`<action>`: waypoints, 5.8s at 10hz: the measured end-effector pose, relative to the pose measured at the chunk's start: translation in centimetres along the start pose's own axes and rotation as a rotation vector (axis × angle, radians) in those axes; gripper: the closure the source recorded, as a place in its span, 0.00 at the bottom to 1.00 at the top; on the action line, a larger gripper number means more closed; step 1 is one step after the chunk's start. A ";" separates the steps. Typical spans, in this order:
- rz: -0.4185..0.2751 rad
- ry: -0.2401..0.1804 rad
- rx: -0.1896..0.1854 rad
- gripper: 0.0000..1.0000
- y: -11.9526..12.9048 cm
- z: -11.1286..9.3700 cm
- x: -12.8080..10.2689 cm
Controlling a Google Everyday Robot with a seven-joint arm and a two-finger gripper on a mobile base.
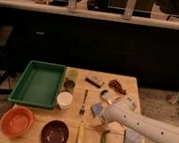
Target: Wipe red bowl with sponge
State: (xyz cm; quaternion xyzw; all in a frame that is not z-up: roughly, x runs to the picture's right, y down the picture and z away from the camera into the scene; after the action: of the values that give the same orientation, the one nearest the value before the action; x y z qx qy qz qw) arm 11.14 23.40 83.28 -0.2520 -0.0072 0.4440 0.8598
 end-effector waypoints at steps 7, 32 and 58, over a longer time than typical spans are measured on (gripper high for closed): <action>-0.022 -0.017 -0.017 0.52 0.1 0.0 -0.7; -0.517 -0.079 0.059 0.52 8.7 -7.2 -7.1; -1.035 -0.160 -0.040 0.52 28.4 -8.4 -18.7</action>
State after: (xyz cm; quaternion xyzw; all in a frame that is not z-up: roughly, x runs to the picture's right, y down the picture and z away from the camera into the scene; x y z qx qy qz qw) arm -19.81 19.07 67.42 -0.1971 -0.2051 -0.0212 0.9584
